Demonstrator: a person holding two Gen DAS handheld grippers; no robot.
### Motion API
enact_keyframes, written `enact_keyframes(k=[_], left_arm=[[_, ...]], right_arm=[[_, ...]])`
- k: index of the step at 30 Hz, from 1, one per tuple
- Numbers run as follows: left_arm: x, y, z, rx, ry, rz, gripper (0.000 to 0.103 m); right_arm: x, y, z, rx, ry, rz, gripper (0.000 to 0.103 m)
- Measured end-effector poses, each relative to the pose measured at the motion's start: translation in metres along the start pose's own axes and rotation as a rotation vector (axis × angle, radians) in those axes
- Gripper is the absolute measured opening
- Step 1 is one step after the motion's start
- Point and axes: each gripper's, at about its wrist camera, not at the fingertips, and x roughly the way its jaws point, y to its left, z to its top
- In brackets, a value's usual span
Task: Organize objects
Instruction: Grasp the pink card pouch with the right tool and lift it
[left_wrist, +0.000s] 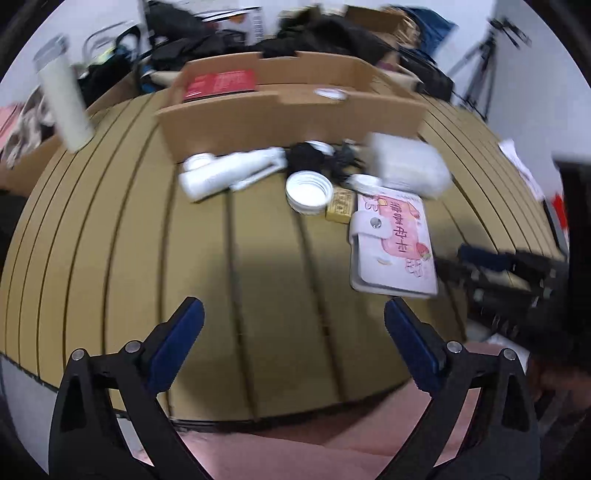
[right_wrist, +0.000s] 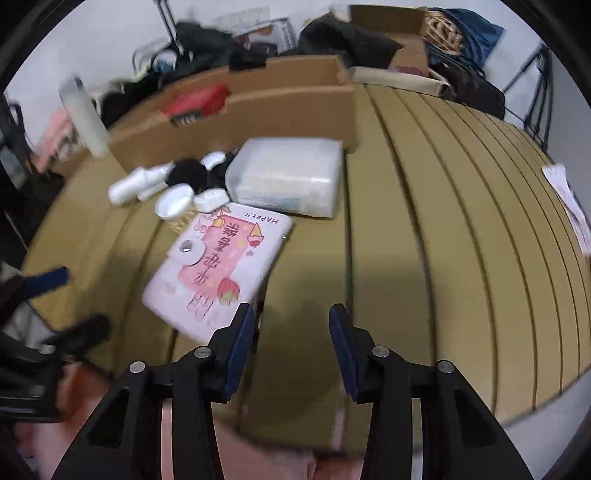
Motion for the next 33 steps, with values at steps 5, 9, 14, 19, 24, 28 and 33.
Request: enact_keyframes(k=[5,9,14,19,24,28,33], left_arm=[[-0.006,0.041,-0.007,-0.091,-0.004,-0.022,0.096],[0.002,0.039,0.002,-0.125,-0.021,-0.156,0.096],[0.030,0.000,0.016,-0.060,0.042,-0.241,0.059],[0.036,-0.010,0.014,-0.038,0.048,-0.227,0.031],[0.023,0.009,-0.006,-0.118,0.048,-0.217,0.030],[0.016,0.012,-0.017,-0.159,0.049,-0.205,0.029],[-0.009,0.015,-0.029,-0.207,0.007,-0.248,0.028]], right_arm=[[-0.020,0.039,-0.008,-0.043,-0.017,0.341,0.044],[-0.021,0.001,0.004,0.083,-0.056,0.332,0.066],[0.002,-0.024,0.027,0.175,-0.084,0.402,0.082],[0.020,-0.003,0.037,0.106,-0.051,0.347,0.050],[0.005,0.027,0.007,0.042,-0.022,0.342,0.042],[-0.001,0.033,-0.006,0.065,-0.010,0.308,0.028],[-0.033,0.033,-0.018,0.059,-0.071,0.273,0.020]])
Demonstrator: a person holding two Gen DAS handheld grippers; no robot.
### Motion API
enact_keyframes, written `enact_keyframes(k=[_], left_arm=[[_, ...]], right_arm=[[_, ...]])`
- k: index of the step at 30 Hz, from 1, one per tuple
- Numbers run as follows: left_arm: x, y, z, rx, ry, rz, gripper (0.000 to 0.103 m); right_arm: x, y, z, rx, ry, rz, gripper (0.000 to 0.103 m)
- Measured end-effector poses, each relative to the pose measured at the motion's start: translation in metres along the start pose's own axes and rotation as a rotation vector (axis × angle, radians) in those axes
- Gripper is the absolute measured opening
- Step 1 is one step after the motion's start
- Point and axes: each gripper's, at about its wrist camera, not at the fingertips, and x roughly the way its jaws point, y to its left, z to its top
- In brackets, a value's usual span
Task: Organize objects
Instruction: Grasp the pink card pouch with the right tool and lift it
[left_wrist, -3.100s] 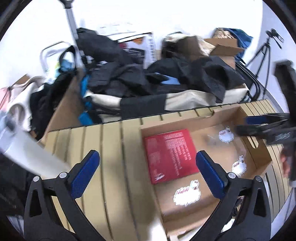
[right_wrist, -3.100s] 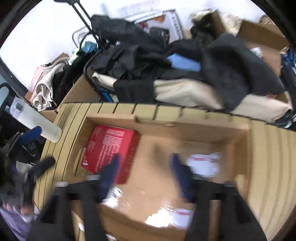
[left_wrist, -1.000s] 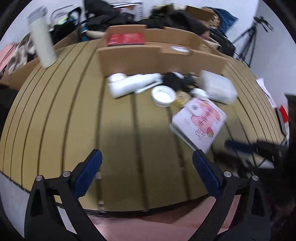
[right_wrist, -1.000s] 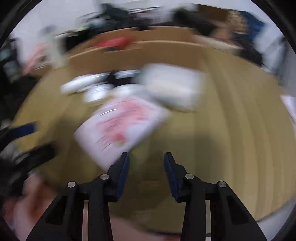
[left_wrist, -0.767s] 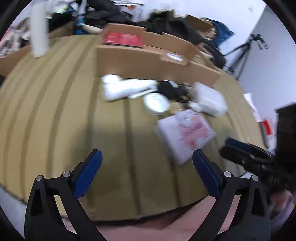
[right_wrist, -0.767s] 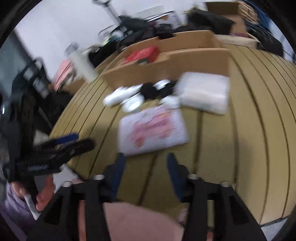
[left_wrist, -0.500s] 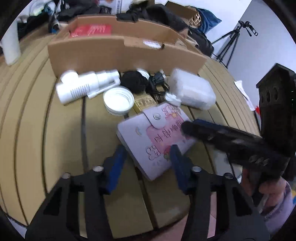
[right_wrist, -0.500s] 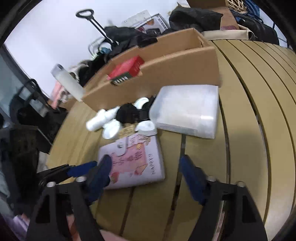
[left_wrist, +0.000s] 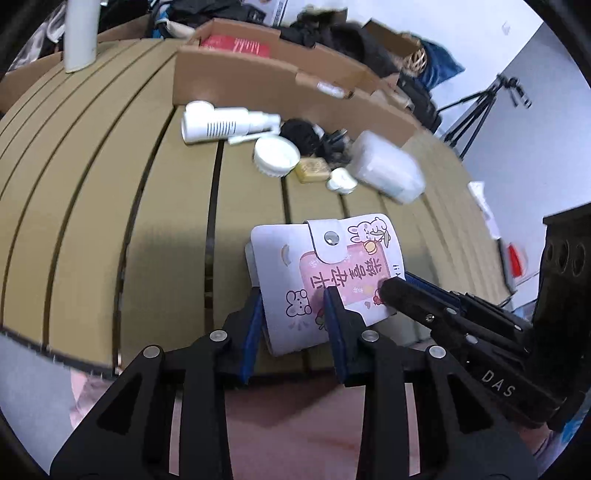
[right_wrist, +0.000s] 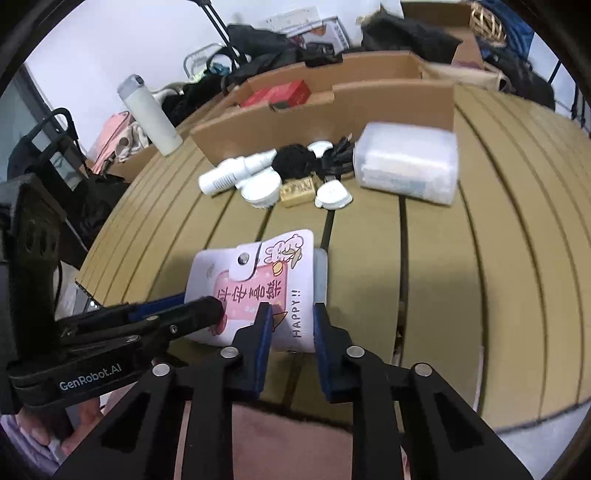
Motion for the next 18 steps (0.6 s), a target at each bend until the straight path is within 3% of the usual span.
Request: enact_keyframes(k=[4,7,12,18], left_arm=[[-0.032,-0.013,0.013,0.025,-0.076,-0.032,0.024],[-0.052,-0.025,0.039,0.044,-0.145,-0.054,0.024],[-0.074,-0.049,0.116,0.101,-0.238,-0.071,0.023],[-0.045,-0.068,0.210,0.148,-0.222,-0.099,0.023]], right_arm=[[-0.033,0.008,0.004,-0.014,-0.069,0.009,0.019],[-0.055,0.018,0.027,-0.040,-0.123,0.005,0.019],[-0.078,0.023,0.096,-0.054,-0.195,-0.002,0.019],[-0.069,-0.003,0.183,-0.043,-0.204,-0.019,0.019]])
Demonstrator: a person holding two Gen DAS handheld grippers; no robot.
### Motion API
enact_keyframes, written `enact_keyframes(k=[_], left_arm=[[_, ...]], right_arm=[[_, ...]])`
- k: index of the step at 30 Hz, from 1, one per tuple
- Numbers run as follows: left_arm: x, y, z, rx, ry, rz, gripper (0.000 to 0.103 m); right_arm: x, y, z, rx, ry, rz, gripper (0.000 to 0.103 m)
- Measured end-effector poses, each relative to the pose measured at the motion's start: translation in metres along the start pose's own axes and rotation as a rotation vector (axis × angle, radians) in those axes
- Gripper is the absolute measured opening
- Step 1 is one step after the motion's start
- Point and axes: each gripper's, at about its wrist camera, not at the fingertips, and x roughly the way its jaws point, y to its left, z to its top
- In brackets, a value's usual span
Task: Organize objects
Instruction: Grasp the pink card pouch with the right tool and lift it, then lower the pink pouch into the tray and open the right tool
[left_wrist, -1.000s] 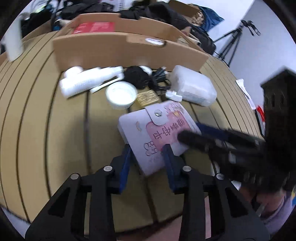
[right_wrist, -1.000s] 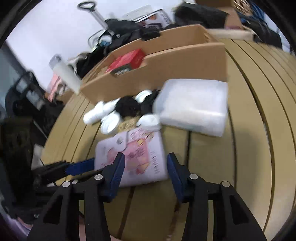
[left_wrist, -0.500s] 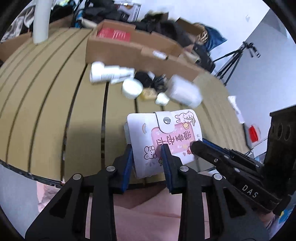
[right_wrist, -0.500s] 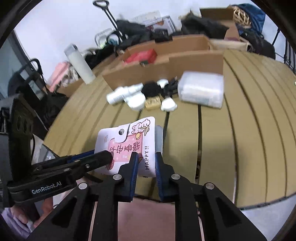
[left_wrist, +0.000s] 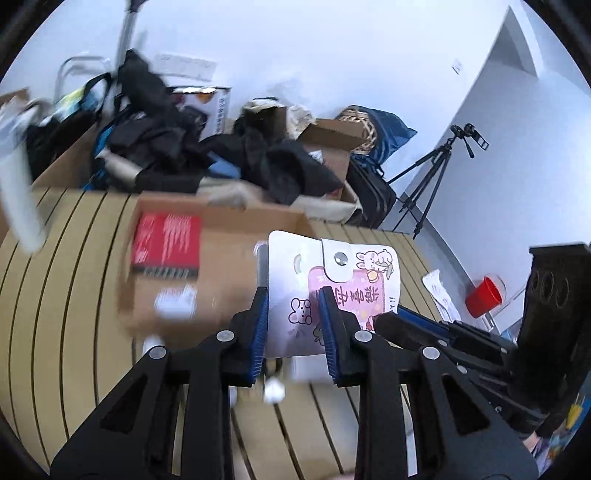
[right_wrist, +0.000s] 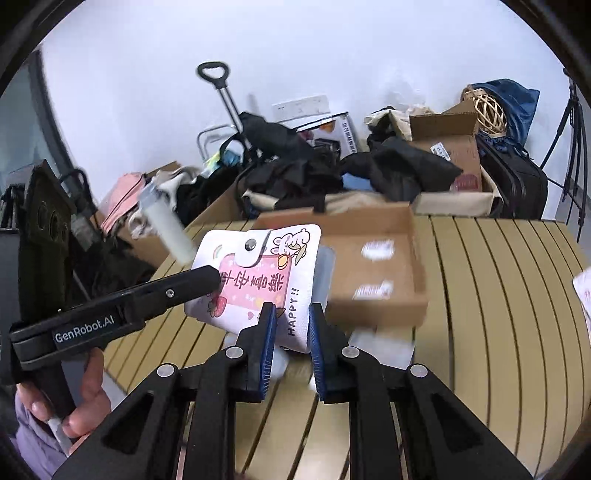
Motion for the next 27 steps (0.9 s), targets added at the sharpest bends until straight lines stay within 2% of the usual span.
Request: enact_keyframes(k=[3,6,10,14,17,20,23,24,26,27], left_arm=[[0.045,0.007,0.021,0.000,0.032,-0.008,0.023],[0.100,0.021,0.022,-0.046,0.095,-0.015,0.023],[0.164,0.031,0.003,-0.068,0.196,0.026,0.023],[0.192,0.037,-0.015,-0.076,0.268,0.018,0.023],[0.201,0.033,-0.023,-0.055,0.292,0.024,0.023],[0.202,0.027,-0.026,0.007,0.305,0.045,0.024],[0.180,0.030,-0.020,0.032,0.290,0.060,0.029],[0.165,0.032,-0.017,0.037,0.270,0.066,0.032],[0.127,0.034,-0.007,0.049,0.203,0.089,0.047],[0.108,0.034,-0.003,0.057,0.175,0.111,0.059]], right_arm=[[0.029,-0.024,0.027,0.011,0.044,-0.008,0.019],[0.075,-0.056,0.038,0.031,0.135,-0.040,0.019],[0.124,-0.089,0.026,0.074,0.231,-0.083,0.019],[0.155,-0.108,0.010,0.086,0.300,-0.130,0.019],[0.162,-0.115,0.004,0.083,0.315,-0.178,0.019],[0.162,-0.114,0.004,0.063,0.304,-0.204,0.020],[0.153,-0.111,0.009,0.066,0.303,-0.219,0.020],[0.146,-0.109,0.011,0.059,0.294,-0.243,0.020],[0.125,-0.103,0.018,0.041,0.270,-0.286,0.023],[0.113,-0.100,0.022,0.041,0.255,-0.285,0.024]])
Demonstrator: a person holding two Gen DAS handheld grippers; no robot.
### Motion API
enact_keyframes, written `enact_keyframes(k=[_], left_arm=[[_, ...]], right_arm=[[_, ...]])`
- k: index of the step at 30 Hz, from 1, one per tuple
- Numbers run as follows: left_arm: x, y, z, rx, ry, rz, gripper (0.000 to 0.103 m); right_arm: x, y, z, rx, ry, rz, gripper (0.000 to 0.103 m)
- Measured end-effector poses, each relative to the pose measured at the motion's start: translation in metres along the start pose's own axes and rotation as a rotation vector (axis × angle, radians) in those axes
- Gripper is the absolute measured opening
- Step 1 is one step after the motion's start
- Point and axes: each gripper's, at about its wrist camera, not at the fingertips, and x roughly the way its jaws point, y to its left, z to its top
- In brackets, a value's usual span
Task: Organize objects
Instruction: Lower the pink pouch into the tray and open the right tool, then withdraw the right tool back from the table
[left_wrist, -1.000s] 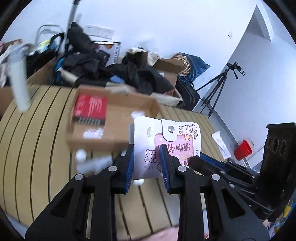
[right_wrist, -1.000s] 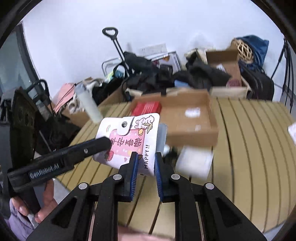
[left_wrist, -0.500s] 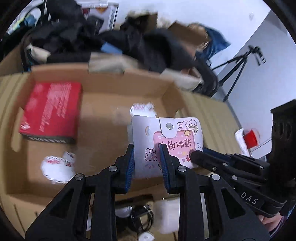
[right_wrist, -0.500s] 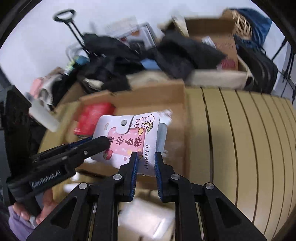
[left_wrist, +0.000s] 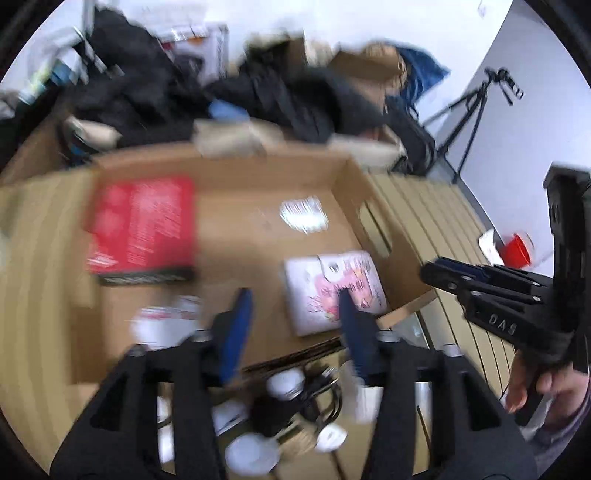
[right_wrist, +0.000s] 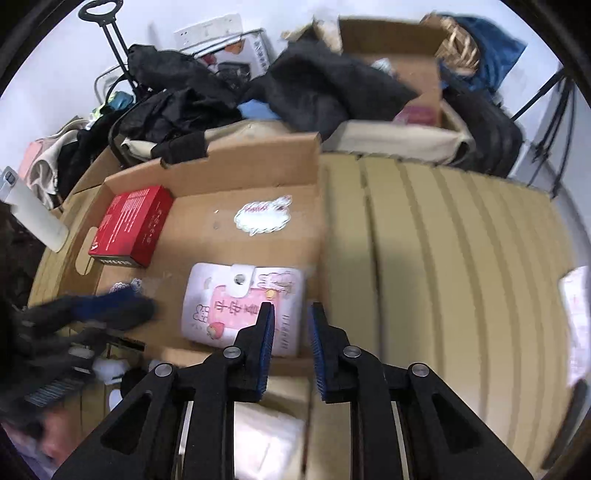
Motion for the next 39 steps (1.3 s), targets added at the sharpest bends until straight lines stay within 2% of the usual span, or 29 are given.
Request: enact_keyframes(k=[1,2,3,4,5,8,12,15,19,21,24,27,29,32,35,39], left_arm=[[-0.022,0.002,0.001,0.009,-0.031,0.030,0.068],[-0.043,0.003,0.001,0.020,-0.056,0.063,0.072],[-0.062,0.003,0.000,0.030,-0.074,0.109,0.083],[-0.084,0.002,-0.003,0.040,-0.097,0.176,0.087],[-0.103,-0.001,-0.008,0.051,-0.115,0.230,0.087],[-0.149,-0.007,-0.026,0.065,-0.146,0.291,0.100],[-0.201,-0.025,-0.060,0.091,-0.192,0.325,0.103],[-0.235,-0.038,-0.093,0.107,-0.232,0.351,0.103],[-0.271,-0.054,-0.136,0.090,-0.288,0.339,0.103],[-0.286,-0.064,-0.160,0.091,-0.320,0.372,0.103],[-0.305,-0.078,-0.197,0.101,-0.353,0.372,0.103],[-0.318,-0.084,-0.241,0.035,-0.334,0.404,0.103],[-0.325,-0.086,-0.278,-0.013,-0.319,0.371,0.103],[-0.331,-0.087,-0.326,-0.097,-0.263,0.379,0.103],[-0.336,-0.087,-0.352,-0.147,-0.205,0.351,0.103],[-0.339,-0.090,-0.367,-0.163,-0.203,0.340,0.103]], right_arm=[[-0.013,0.000,0.000,0.005,-0.017,0.009,0.030],[-0.028,0.001,0.000,0.005,-0.035,0.018,0.040],[-0.044,0.003,-0.001,0.000,-0.053,0.024,0.046],[-0.063,0.006,-0.002,-0.007,-0.073,0.035,0.058],[-0.083,0.009,-0.006,-0.012,-0.099,0.050,0.064],[-0.134,0.023,-0.019,-0.043,-0.168,0.064,0.071],[-0.185,0.039,-0.050,-0.079,-0.216,0.083,0.072],[-0.218,0.049,-0.090,-0.108,-0.230,0.100,0.072],[-0.256,0.062,-0.162,-0.149,-0.266,0.203,0.072],[-0.265,0.067,-0.197,-0.166,-0.257,0.223,0.072],[-0.277,0.070,-0.241,-0.150,-0.272,0.242,0.072],[-0.292,0.072,-0.286,-0.046,-0.323,0.228,0.072],[-0.302,0.079,-0.317,-0.009,-0.353,0.250,0.072],[-0.310,0.091,-0.360,0.028,-0.335,0.279,0.072],[-0.311,0.097,-0.387,0.077,-0.287,0.276,0.072],[-0.311,0.104,-0.409,0.121,-0.245,0.170,0.072]])
